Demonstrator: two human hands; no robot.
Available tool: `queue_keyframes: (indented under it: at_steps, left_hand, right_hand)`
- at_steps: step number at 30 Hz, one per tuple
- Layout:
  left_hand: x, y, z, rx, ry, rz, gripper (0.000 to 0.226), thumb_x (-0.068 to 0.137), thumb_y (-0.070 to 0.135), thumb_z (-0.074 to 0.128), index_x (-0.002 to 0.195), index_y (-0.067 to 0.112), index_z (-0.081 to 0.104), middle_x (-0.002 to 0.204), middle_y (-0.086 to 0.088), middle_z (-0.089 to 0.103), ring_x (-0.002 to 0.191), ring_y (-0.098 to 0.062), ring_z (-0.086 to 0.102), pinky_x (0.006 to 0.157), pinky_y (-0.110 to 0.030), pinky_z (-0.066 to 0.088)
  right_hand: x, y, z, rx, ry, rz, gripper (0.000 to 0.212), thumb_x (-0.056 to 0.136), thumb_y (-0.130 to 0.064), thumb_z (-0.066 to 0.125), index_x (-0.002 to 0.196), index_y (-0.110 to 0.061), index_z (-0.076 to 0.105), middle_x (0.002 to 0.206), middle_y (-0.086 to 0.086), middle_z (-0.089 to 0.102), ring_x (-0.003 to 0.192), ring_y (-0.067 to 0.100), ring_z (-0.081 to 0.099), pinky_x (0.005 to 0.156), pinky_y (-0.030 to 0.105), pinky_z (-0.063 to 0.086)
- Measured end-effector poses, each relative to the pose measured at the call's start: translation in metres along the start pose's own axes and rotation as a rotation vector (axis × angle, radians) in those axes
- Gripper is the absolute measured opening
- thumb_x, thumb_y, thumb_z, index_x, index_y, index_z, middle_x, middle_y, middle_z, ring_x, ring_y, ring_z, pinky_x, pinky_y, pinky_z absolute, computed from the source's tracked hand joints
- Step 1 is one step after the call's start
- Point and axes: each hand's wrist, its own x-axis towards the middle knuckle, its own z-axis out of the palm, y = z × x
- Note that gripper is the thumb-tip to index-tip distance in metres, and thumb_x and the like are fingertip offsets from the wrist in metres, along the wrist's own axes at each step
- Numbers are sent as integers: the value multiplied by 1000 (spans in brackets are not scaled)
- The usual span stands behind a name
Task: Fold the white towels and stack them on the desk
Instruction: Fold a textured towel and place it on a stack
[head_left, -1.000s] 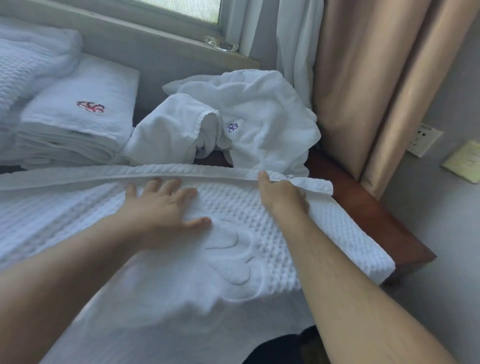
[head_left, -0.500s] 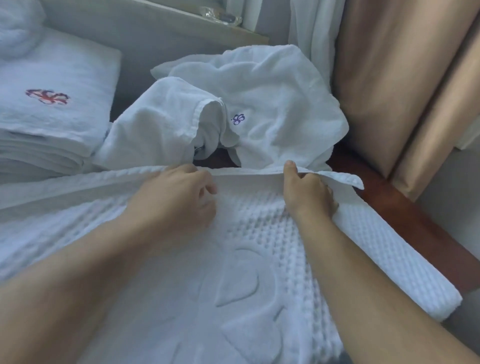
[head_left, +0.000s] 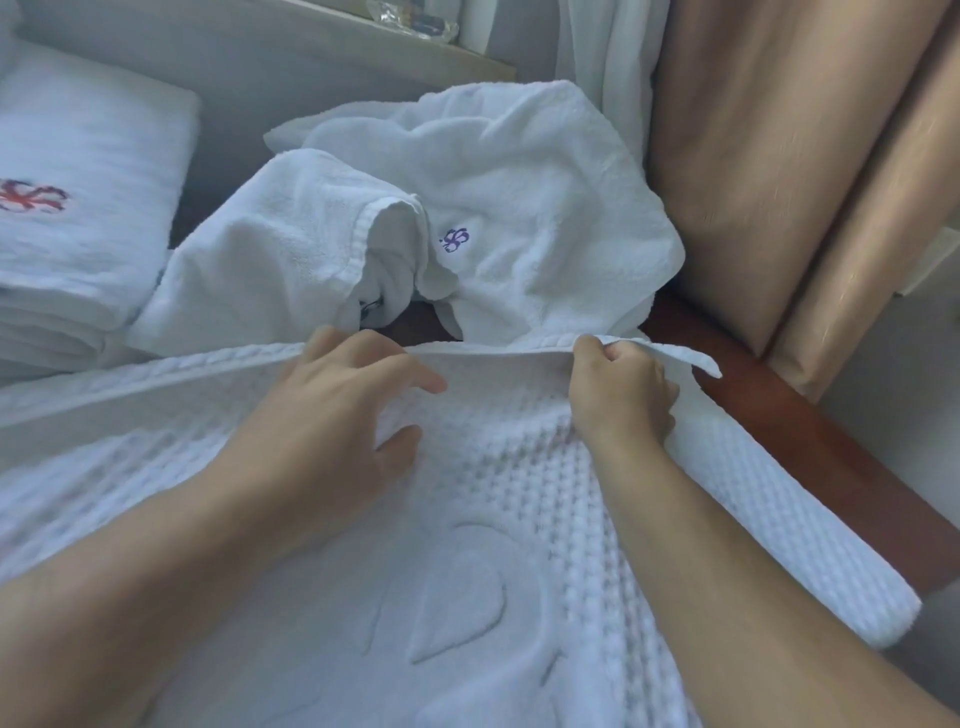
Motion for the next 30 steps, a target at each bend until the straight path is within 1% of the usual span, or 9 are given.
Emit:
queue_keyframes:
  at_steps: [4, 8, 10, 14, 17, 20, 25, 28, 30]
  left_hand:
    - [-1, -6, 1, 21, 21, -2, 45, 88, 34, 68, 130, 45, 55, 127, 22, 48, 126, -6, 28, 94, -19, 21]
    - [-2, -9, 5, 57, 3, -30, 60, 86, 40, 60, 143, 40, 41, 142, 18, 38, 136, -11, 19, 108, -27, 23]
    - [1, -9, 7, 87, 8, -21, 59, 87, 38, 59, 144, 36, 43, 145, 15, 38, 137, -12, 19, 111, -31, 25]
    - [14, -11, 2, 153, 11, 23, 51, 86, 31, 61, 136, 31, 55, 142, 11, 49, 134, -17, 33, 111, -34, 28]
    - [21, -9, 0, 195, -14, 55, 47, 81, 39, 50, 124, 29, 65, 136, 10, 58, 127, -19, 47, 105, -34, 31]
    - [25, -8, -1, 199, -38, 75, 47, 79, 45, 44, 115, 31, 72, 128, 12, 65, 121, -19, 58, 103, -38, 38]
    - [41, -12, -4, 193, -74, 141, 43, 79, 40, 48, 111, 31, 76, 118, 14, 72, 108, -16, 68, 94, -35, 51]
    - [56, -22, -1, 212, -88, 138, 48, 81, 43, 46, 117, 31, 74, 126, 12, 69, 117, -12, 65, 101, -38, 49]
    - [66, -28, 2, 232, -80, 120, 49, 81, 45, 46, 118, 31, 73, 127, 12, 69, 118, -11, 65, 103, -39, 48]
  right_hand:
    - [2, -1, 3, 8, 1, 4, 43, 97, -52, 37, 68, -25, 55, 99, 1, 65, 105, 22, 34, 89, 45, 28]
    - [3, -2, 5, -13, 2, 13, 43, 96, -52, 35, 67, -27, 54, 97, 0, 63, 102, 22, 32, 87, 43, 25]
    - [6, -3, 6, -25, 8, 23, 45, 96, -52, 34, 68, -25, 55, 97, 1, 63, 101, 22, 32, 87, 42, 24]
    - [13, -10, 9, -11, 38, 33, 51, 98, -51, 31, 86, -18, 68, 103, 3, 65, 102, 22, 35, 90, 44, 30]
    - [19, -16, 13, -8, 43, 21, 54, 99, -50, 29, 98, -15, 71, 109, 4, 64, 106, 24, 40, 94, 47, 33]
    - [23, -18, 16, -17, 46, 7, 45, 98, -49, 30, 91, -19, 63, 107, 3, 60, 100, 21, 35, 87, 44, 29]
    - [32, -20, 23, 4, 69, -6, 39, 98, -41, 31, 87, -17, 60, 99, 1, 53, 99, 22, 38, 92, 47, 33]
    - [42, -27, 32, 0, 87, -14, 35, 99, -37, 31, 83, -17, 55, 98, 2, 51, 98, 23, 38, 90, 48, 33]
    - [52, -31, 39, 15, 103, -33, 36, 99, -35, 32, 74, -18, 50, 96, 2, 51, 97, 23, 38, 86, 46, 30]
